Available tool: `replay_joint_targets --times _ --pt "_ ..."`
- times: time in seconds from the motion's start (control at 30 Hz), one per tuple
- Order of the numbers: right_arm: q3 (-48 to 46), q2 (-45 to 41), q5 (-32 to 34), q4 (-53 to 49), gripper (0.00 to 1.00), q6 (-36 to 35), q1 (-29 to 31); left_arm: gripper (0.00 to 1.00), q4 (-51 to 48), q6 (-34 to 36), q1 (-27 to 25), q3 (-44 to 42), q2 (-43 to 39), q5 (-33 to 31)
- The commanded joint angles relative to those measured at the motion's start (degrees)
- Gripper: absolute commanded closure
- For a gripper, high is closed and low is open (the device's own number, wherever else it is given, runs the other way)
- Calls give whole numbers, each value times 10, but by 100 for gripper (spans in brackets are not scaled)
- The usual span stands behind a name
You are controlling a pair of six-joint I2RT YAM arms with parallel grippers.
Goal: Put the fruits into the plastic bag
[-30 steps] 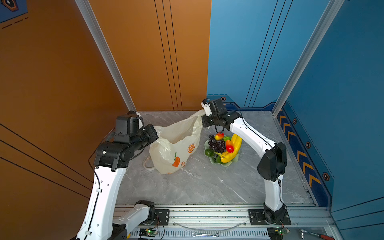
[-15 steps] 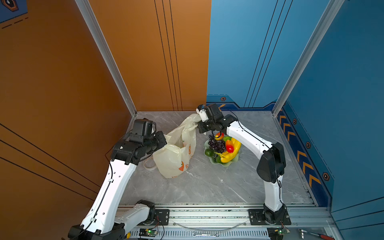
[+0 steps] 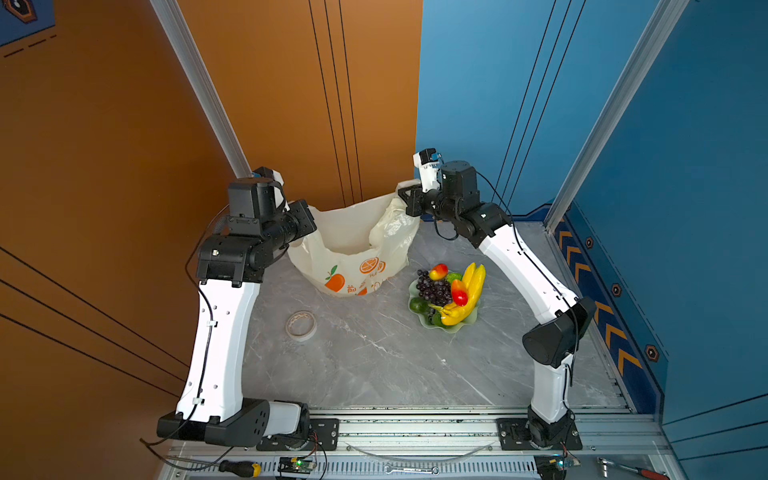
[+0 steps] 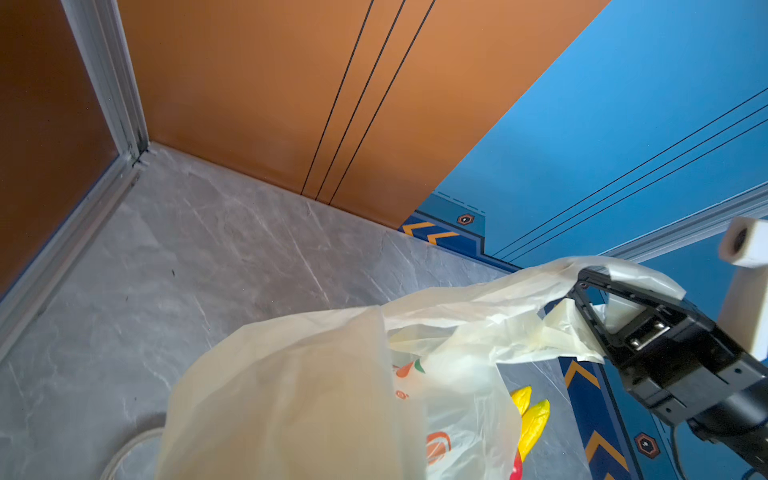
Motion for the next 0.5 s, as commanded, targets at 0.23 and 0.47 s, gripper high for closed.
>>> replay_joint_targets --times 0.23,0.47 --pt "-241 -81 -13 57 100 7 -1 100 42 -28 -10 -294 -204 -11" --pt "-409 -117 -23 33 100 0 -7 100 48 -121 -27 -520 -359 -21"
